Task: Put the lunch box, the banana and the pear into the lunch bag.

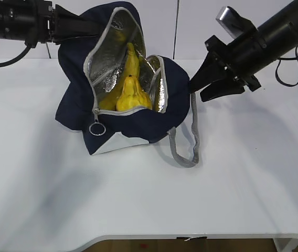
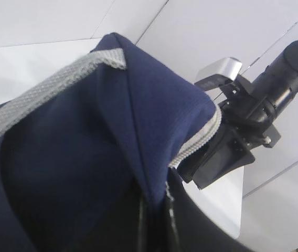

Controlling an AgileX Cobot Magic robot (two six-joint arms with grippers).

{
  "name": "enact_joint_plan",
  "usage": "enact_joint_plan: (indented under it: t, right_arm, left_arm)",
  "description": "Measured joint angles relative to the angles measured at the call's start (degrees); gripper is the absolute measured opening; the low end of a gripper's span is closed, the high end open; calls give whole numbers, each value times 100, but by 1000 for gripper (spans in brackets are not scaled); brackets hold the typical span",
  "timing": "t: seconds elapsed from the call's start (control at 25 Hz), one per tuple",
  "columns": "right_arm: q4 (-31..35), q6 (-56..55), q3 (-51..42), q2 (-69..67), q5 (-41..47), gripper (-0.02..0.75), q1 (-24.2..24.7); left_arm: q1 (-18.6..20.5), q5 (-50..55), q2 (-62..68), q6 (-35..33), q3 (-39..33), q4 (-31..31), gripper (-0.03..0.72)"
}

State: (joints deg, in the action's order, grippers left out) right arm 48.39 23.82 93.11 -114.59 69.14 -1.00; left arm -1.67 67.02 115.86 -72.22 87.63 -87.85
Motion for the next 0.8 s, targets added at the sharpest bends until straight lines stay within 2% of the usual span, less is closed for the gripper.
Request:
enact_joint_plan:
  t: [0.32, 0.8]
  right_arm:
    - [306, 154, -434, 0, 0, 366, -33]
    - [536, 331, -524, 13, 0, 366, -463]
  left_arm:
    - [0, 0, 0, 0, 0, -10, -1]
    - [0, 0, 0, 0, 0, -10, -1]
